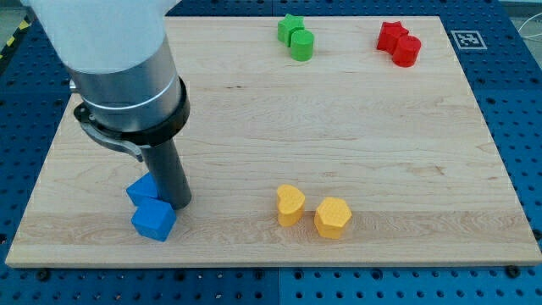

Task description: Nudge the blue cube left a bit

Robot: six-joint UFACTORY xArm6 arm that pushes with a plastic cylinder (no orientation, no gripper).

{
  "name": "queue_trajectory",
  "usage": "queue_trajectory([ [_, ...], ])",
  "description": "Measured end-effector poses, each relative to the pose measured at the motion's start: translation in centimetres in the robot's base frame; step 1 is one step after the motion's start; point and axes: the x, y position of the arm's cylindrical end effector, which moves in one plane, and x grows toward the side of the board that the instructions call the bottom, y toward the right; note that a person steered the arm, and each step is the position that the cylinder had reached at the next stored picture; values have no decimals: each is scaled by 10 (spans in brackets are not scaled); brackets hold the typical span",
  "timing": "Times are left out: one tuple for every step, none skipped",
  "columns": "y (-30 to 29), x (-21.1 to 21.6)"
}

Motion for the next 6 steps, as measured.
queue_trajectory([
  [40, 1],
  [44, 23],
  [25, 36],
  [1, 32],
  [-7, 33],
  [-4, 33],
])
